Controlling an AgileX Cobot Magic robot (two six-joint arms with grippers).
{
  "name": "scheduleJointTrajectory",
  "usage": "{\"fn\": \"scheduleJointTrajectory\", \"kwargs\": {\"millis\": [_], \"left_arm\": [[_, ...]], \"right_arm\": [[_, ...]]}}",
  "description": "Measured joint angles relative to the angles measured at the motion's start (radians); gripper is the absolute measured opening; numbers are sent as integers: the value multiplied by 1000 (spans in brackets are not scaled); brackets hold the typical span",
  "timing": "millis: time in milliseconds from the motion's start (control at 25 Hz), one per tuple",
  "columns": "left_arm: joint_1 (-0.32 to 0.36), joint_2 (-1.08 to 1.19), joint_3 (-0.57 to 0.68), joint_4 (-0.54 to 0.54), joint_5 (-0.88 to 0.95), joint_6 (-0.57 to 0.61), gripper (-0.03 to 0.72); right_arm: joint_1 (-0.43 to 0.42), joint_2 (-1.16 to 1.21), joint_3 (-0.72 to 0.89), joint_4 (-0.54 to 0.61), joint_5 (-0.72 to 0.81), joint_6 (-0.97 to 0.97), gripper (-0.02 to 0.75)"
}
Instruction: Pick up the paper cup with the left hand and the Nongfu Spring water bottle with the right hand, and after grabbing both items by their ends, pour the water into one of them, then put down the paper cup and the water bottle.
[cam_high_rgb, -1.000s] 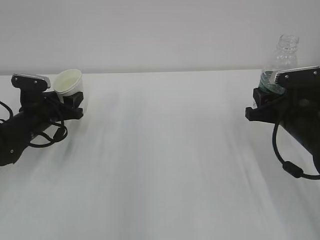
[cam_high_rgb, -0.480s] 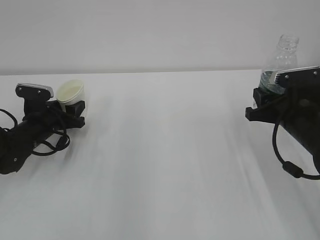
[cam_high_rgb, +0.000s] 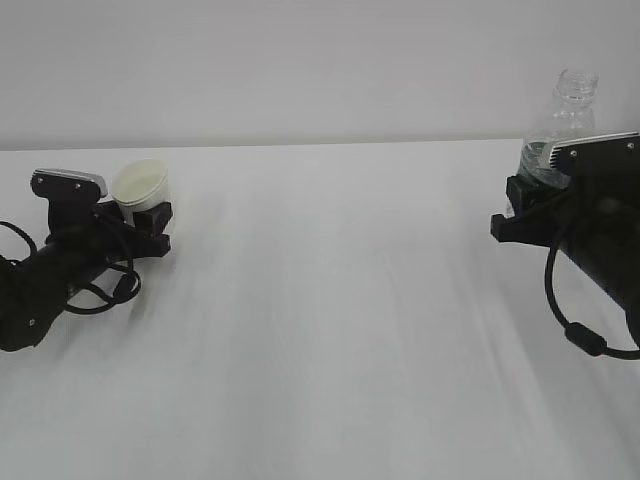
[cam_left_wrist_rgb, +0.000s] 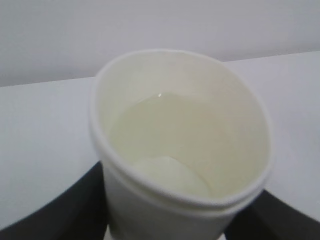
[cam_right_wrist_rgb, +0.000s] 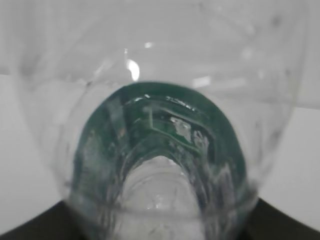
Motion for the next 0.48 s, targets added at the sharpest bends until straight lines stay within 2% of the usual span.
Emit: {"fn": "scheduleJointTrajectory", "kwargs": {"millis": [160,480], "left_arm": [[0,0,0,-2,0,0,564],[0,0,0,-6,0,0,587]], "right_arm": [[0,0,0,0,0,0,358],[0,0,0,0,0,0,358]]}}
